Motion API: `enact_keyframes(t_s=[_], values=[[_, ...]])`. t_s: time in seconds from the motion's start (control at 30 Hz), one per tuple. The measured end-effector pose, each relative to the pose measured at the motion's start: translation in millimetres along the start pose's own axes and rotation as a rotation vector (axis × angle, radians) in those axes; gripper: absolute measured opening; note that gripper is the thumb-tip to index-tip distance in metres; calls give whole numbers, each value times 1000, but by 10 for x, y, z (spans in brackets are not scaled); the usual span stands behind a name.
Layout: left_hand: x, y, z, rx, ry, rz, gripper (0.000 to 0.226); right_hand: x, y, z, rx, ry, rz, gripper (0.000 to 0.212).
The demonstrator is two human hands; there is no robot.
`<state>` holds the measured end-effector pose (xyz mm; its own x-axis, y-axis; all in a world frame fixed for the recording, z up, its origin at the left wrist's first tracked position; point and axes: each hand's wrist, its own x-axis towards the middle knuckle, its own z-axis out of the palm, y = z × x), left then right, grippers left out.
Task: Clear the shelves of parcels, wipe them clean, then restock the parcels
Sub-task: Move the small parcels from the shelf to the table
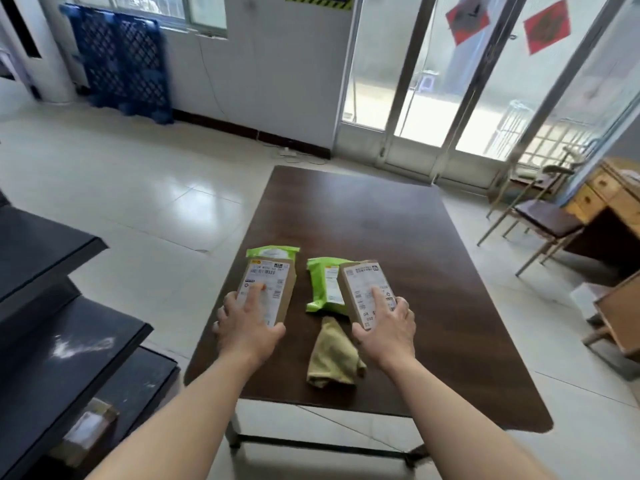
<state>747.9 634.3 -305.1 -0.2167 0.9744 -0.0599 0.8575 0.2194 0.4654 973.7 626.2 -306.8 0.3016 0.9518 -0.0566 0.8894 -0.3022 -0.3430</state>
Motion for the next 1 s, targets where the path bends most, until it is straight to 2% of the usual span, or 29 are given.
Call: enact_keyframes(t_s=[0.13, 0.47, 0.7, 1.0], values=[[119, 625, 371, 46, -62, 16, 82, 395, 579, -168, -25, -25, 52, 83], [437, 1982, 1437, 66, -229, 55, 77, 1257, 1763, -300, -37, -71, 171, 82], [676, 2501, 2051, 88, -307, 33, 77, 1650, 2314, -163, -41, -101, 253, 83], [977, 2772, 2584, 158, -342, 4, 79, 2040, 2643, 72, -35, -112, 320, 82]])
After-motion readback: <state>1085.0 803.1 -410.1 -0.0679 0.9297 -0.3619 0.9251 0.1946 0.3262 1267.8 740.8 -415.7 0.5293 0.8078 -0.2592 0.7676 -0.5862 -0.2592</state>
